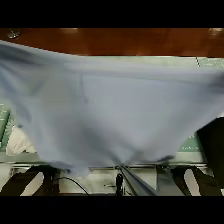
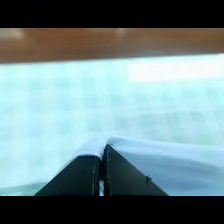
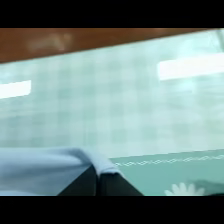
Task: Fold the shirts.
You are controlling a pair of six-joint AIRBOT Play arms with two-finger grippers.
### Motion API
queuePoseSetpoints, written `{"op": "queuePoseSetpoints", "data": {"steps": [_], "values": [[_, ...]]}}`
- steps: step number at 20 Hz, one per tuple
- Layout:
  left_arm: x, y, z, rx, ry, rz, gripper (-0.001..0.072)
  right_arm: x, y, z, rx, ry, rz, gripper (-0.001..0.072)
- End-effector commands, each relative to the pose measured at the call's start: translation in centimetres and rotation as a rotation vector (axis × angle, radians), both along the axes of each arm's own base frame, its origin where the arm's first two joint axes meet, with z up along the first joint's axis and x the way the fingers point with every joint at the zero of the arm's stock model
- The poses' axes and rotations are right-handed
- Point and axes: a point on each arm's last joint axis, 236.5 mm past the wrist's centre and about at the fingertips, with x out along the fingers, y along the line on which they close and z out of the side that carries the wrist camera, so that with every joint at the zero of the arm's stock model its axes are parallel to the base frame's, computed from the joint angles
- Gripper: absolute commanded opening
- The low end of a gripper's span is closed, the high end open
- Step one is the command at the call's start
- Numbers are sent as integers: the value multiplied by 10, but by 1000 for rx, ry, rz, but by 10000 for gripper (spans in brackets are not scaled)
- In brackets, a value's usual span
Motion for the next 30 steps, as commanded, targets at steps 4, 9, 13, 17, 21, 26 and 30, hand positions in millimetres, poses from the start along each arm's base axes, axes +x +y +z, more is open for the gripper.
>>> {"op": "queuePoseSetpoints", "data": {"steps": [4,9,13,17,21,26,30], "values": [[150,-36,-141,-247,225,-45,25,142,-13,-127,186,207,111,18],[230,-51,-220,-339,230,48,25,254,2,-222,334,287,67,18],[266,-47,-260,-375,272,97,25,312,2,-254,461,319,38,18],[262,-41,-300,-377,390,104,25,317,3,-293,496,412,41,18],[238,-15,-309,-374,507,94,25,296,-4,-309,471,509,65,18],[181,-13,-299,-318,702,-101,25,255,-25,-307,480,645,123,18],[139,-20,-348,-228,890,-126,25,229,-21,-337,355,775,144,18]]}}
